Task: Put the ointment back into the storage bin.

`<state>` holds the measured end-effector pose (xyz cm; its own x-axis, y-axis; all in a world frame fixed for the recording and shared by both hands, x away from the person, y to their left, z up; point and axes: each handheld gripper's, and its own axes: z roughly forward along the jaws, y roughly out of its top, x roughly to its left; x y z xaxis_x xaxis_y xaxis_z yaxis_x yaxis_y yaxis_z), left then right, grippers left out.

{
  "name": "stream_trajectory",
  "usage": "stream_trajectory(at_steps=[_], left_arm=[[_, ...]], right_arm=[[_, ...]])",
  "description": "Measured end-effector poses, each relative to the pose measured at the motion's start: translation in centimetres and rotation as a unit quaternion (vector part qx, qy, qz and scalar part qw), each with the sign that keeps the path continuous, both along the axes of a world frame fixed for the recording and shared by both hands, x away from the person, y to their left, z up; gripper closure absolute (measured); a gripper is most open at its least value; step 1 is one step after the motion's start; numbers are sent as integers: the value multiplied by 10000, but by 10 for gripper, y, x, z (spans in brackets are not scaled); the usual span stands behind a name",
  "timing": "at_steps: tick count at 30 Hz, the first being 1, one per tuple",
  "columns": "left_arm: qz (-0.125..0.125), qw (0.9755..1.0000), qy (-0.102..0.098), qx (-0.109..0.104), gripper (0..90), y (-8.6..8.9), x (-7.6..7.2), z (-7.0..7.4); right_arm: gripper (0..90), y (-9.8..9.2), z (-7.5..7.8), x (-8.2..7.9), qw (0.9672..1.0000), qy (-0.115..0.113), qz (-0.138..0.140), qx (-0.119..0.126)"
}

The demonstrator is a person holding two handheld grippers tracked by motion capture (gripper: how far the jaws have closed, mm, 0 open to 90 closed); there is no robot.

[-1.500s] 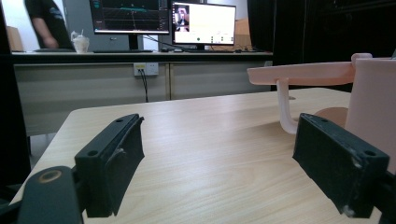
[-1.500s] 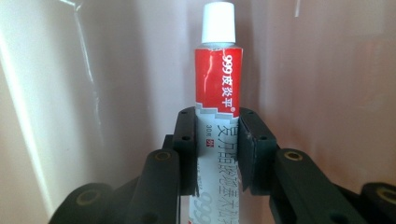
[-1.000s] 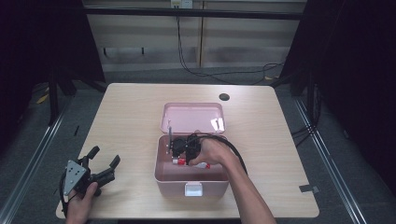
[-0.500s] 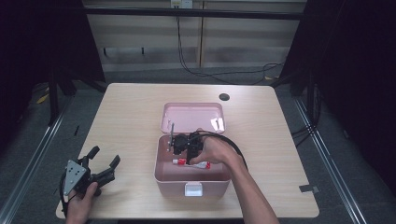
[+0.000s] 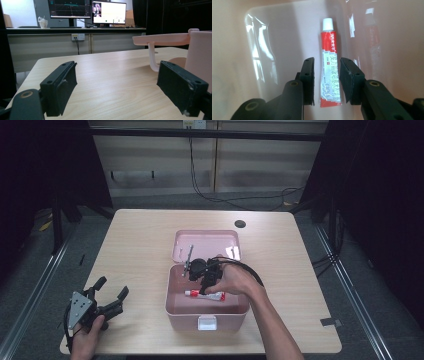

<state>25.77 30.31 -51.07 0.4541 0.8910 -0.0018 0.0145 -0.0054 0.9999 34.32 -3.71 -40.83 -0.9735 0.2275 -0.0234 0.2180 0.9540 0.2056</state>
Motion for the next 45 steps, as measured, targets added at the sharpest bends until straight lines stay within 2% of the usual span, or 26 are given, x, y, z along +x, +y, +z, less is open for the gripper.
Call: stream_trajectory(at_steps=[8, 9, 14, 23, 27, 31, 36, 42, 45], left_arm=[[3, 10000, 1, -1, 158, 0, 0, 0], [0, 10000, 0, 0, 158, 0, 0, 0], [0, 10000, 0, 2, 158, 0, 0, 0], [3, 10000, 1, -2, 158, 0, 0, 0], [0, 10000, 0, -2, 158, 0, 0, 0], [4, 10000, 0, -4, 158, 0, 0, 0], [4, 10000, -1, -2, 158, 0, 0, 0], [2, 10000, 0, -4, 158, 0, 0, 0], [4, 10000, 2, 10, 158, 0, 0, 0]], right_arm=[[624, -10, 11, -1, 9995, 84, -171, 265], [618, -13, 14, -1, 9990, 96, -231, 360], [603, -17, 19, -4, 9984, 104, -259, 484], [521, -32, 32, -9, 9947, -45, -478, 905], [480, -42, 37, -10, 9906, -63, -610, 1226], [442, -50, 40, -13, 9866, -128, -741, 1447], [431, -62, 45, -17, 9772, -305, -843, 1925], [417, -75, 52, -23, 9690, -458, -932, 2243], [417, -82, 56, -27, 9633, -537, -1081, 2396]])
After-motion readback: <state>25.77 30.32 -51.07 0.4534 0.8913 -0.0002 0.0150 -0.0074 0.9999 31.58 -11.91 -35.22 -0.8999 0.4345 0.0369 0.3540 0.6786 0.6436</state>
